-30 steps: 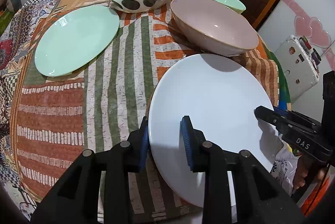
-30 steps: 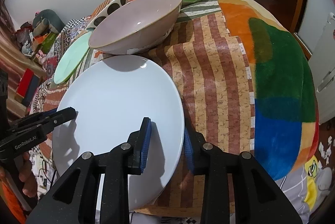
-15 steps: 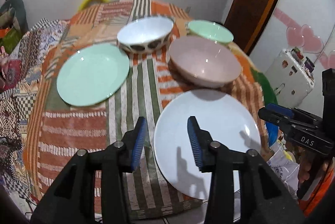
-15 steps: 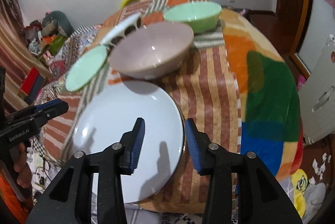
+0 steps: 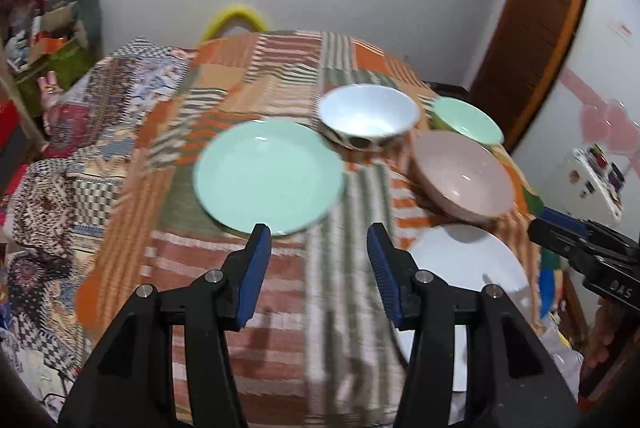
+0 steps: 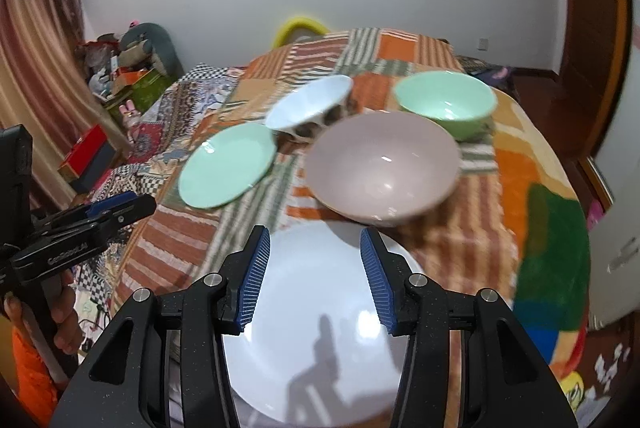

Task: Organize plates and bowls
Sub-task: 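Reach both grippers to the mint green plate rim and close them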

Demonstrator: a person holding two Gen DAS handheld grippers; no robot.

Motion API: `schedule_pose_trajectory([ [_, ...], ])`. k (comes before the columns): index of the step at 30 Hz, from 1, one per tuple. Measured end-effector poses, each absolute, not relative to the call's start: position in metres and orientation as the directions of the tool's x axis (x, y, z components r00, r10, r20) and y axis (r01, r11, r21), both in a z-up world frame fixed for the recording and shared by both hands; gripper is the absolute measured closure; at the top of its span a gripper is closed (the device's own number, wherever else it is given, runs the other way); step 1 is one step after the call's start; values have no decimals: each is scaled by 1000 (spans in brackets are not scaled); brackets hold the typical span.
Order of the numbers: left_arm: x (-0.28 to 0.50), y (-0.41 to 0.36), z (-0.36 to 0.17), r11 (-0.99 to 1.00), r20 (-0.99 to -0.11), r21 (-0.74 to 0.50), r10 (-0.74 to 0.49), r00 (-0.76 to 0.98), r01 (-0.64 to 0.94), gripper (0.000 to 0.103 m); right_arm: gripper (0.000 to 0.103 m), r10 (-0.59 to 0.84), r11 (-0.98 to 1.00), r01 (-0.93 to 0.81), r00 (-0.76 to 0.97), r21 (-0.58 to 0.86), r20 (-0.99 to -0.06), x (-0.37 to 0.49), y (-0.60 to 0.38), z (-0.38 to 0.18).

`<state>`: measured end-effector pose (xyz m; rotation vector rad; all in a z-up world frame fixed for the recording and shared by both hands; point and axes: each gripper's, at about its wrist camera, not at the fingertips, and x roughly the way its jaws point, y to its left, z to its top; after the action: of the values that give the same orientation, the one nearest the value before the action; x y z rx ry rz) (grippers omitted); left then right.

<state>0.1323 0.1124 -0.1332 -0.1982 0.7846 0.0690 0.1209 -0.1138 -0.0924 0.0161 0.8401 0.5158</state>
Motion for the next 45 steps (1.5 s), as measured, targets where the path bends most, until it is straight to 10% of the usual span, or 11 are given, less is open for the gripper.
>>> schedule_pose_trajectory([
  [14, 173, 217, -152, 937, -722, -143, 121, 682, -318, 46, 46, 484, 832, -522, 515, 190, -707, 156, -31, -97],
  [31, 244, 256, -218, 943, -777, -223, -20, 629, -246, 51, 46, 401, 848, -507, 418, 157, -815, 218, 24, -148],
  [38, 262, 259, -237, 948, -789, -240, -65, 611, -209, 82, 68, 384, 850, -499, 363, 172, -849, 232, 32, -167],
  [45, 270, 265, -241, 948, -786, -242, -65, 615, -209, 86, 80, 365, 853, -498, 358, 155, -859, 237, 37, -178],
])
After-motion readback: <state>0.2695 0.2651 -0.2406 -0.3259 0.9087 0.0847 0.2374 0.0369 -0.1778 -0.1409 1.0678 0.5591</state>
